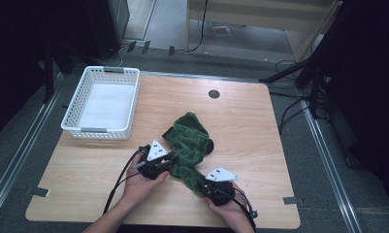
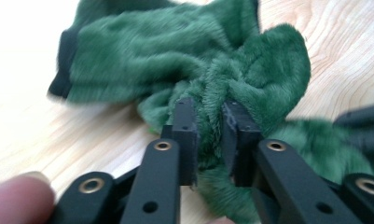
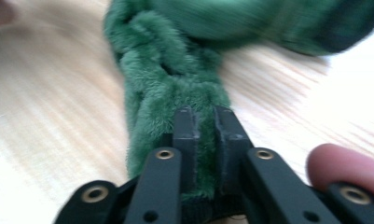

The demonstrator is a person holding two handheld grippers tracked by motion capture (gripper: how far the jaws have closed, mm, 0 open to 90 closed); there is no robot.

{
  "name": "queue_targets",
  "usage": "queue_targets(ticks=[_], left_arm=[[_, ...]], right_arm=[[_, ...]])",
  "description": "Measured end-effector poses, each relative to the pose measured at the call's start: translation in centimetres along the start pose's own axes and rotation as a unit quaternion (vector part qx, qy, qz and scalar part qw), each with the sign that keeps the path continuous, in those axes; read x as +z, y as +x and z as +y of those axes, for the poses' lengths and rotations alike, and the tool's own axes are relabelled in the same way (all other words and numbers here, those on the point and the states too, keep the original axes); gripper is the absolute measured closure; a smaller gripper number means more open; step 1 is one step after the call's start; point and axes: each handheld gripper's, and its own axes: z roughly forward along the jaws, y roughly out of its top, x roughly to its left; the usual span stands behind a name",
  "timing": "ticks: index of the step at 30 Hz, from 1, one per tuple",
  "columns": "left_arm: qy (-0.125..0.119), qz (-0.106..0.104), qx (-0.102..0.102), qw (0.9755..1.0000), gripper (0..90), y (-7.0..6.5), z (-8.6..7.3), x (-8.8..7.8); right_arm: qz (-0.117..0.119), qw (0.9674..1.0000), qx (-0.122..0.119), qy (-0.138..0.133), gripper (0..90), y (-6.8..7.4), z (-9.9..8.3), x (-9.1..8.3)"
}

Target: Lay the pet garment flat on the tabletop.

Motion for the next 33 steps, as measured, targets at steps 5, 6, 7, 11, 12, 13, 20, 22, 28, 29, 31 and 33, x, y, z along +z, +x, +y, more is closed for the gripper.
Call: queue_targets(ticks=[5,6,7,11,12,13,20,22,28,29,31,33], left_arm=[[0.018,0.030,-0.065,0.9973,71.4,2.8,-1.5,-1.8],[0.017,0.042,-0.084,0.9954,68.9,3.3,-1.8,-2.2],[0.014,0.044,-0.103,0.9936,66.4,3.9,-2.0,-2.6],[-0.026,0.032,-0.108,0.9933,51.6,3.5,-1.3,-3.3],[-0.031,0.022,-0.103,0.9940,48.3,3.2,-0.9,-3.2],[-0.031,0.022,-0.103,0.9940,45.6,3.2,-0.9,-3.2],[-0.035,0.050,0.045,0.9971,28.6,-3.0,2.5,0.4],[-0.009,0.051,0.071,0.9962,26.5,-3.7,2.4,1.7],[-0.022,0.050,0.057,0.9969,65.1,-2.2,1.5,1.2],[-0.028,0.039,0.051,0.9975,68.6,-1.7,1.5,0.6],[-0.032,0.016,0.025,0.9990,70.2,-0.7,1.5,-0.5],[-0.025,-0.015,-0.014,0.9995,69.8,0.7,1.1,-1.6]], right_arm=[[-0.023,0.9996,0.018,0.000,84.0,-0.8,0.4,0.2],[-0.026,0.9995,0.019,0.002,84.0,-0.9,0.4,0.2],[-0.026,0.9995,0.018,0.001,83.7,-0.9,0.4,0.2],[-0.011,0.9998,0.014,-0.003,82.0,-0.8,0.5,0.2],[-0.011,0.9999,0.012,-0.004,81.6,-0.7,0.5,0.2],[-0.011,0.9999,0.012,-0.004,81.6,-0.7,0.5,0.2],[-0.016,0.9996,0.020,-0.006,79.6,-0.1,0.1,0.4],[-0.014,0.9996,0.025,-0.006,79.8,0.1,0.0,0.4],[-0.017,0.9995,0.027,-0.004,80.2,0.2,0.0,0.3],[-0.018,0.9994,0.028,-0.003,80.2,0.2,0.0,0.3],[-0.019,0.9994,0.028,-0.001,80.2,0.1,0.1,0.3],[-0.020,0.9994,0.028,0.001,80.4,0.0,0.1,0.3]])
